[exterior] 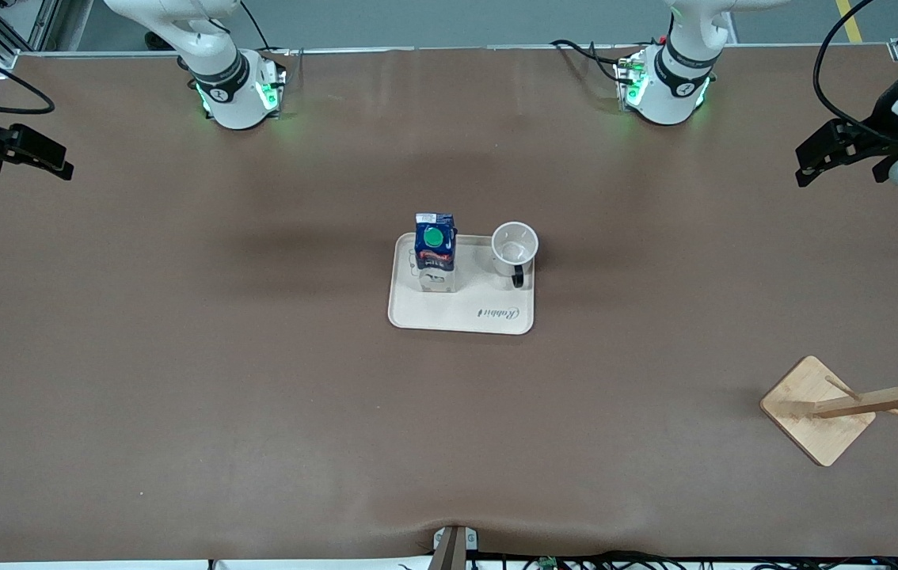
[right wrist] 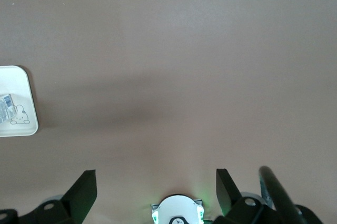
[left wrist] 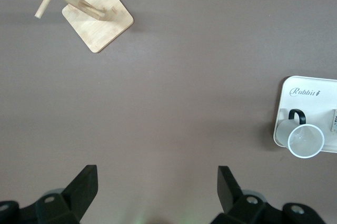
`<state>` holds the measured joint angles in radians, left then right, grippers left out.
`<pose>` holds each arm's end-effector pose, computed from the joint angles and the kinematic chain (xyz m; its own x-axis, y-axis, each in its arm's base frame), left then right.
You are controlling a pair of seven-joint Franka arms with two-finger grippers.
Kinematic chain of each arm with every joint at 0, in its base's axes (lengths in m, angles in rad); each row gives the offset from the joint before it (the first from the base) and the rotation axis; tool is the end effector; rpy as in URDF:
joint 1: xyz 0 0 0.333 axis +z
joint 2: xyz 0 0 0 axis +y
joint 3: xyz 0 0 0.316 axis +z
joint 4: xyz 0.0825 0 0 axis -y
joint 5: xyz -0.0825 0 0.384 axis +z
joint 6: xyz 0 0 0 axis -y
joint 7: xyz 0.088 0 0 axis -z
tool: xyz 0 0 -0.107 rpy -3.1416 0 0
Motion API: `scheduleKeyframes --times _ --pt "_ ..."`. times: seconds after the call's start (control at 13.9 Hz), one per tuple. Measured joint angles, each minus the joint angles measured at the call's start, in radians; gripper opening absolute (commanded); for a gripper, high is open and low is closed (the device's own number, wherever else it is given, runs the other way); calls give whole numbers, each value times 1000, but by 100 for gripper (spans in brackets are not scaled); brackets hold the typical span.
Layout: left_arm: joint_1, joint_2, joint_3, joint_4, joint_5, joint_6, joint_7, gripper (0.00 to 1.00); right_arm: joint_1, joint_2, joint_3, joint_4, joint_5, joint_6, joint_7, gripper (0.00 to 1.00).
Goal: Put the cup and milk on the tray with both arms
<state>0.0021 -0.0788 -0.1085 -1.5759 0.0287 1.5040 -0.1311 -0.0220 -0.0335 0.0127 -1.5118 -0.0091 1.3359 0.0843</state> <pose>0.5202 -0.0549 0.6585 0.9996 0.0268 0.0113 0.0272 -0.9990 -0.0360 0.5185 -0.0058 0.6508 0.9854 -0.0955 -0.1406 -0.0935 -0.9954 0.0214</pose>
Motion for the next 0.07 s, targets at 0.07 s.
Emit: scheduleKeyframes --times 0.07 --pt "0 0 0 0 -7 -3 0 100 -5 0 0 0 0 0 -5 100"
